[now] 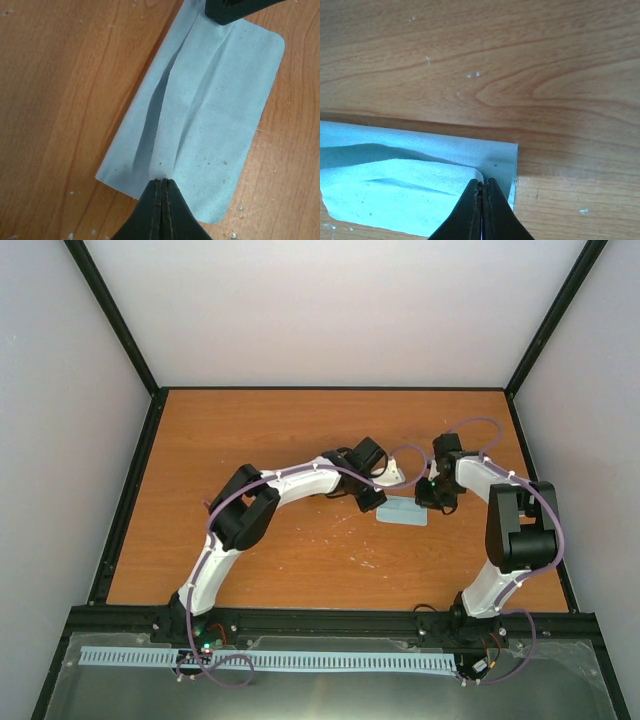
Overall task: Organize the sunglasses
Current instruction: Fold the glasses cleaning cloth at the center of the board.
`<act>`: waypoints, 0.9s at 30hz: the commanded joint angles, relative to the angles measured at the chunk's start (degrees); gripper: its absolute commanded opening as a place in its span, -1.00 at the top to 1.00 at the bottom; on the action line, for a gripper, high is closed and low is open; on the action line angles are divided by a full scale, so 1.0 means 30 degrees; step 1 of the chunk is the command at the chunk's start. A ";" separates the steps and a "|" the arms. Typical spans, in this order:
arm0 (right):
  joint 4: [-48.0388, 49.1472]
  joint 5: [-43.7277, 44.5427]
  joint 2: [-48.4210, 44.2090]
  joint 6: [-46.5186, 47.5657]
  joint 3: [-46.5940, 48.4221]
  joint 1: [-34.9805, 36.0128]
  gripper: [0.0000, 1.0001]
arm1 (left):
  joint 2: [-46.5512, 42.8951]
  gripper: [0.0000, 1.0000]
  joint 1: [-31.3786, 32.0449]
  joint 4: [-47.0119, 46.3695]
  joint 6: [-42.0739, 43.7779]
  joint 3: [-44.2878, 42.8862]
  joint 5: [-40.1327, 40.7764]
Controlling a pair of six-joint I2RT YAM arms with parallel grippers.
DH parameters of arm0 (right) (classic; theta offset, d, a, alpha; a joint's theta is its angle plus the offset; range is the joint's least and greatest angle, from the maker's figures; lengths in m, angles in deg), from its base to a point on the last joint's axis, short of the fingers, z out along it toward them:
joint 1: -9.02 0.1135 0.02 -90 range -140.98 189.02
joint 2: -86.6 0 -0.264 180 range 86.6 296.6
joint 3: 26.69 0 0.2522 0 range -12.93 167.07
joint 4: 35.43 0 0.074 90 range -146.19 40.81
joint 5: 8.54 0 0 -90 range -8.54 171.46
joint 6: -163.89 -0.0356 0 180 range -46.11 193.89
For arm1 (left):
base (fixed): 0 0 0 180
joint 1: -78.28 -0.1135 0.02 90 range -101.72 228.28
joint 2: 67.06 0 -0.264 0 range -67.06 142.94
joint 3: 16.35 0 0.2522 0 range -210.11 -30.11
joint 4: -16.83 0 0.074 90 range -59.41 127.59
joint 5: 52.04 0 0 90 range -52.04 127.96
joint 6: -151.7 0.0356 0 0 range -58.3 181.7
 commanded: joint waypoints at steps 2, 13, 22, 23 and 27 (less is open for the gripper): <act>-0.0053 -0.0315 0.0010 -0.0272 -0.0370 0.0179 0.94 | -0.0952 0.99 0.0383 -0.0171 -0.0315 0.0404 -0.0329; 0.0014 -0.0302 -0.0149 -0.0340 -0.0995 0.0210 0.94 | -0.1553 0.99 0.0456 -0.0544 -0.0292 0.1469 -0.0278; 0.0083 -0.0388 -0.0125 -0.0394 -0.1629 0.0210 0.78 | -0.1566 0.99 0.0609 -0.0595 -0.0285 0.1676 -0.0280; 0.0136 -0.0435 -0.0129 -0.0405 -0.1704 0.0210 0.77 | -0.1570 0.99 0.0642 -0.0595 -0.0310 0.1730 -0.0280; 0.0240 -0.0567 -0.0182 -0.0482 -0.1913 0.0210 0.70 | -0.1669 0.97 0.0812 -0.0693 -0.0315 0.2090 -0.0317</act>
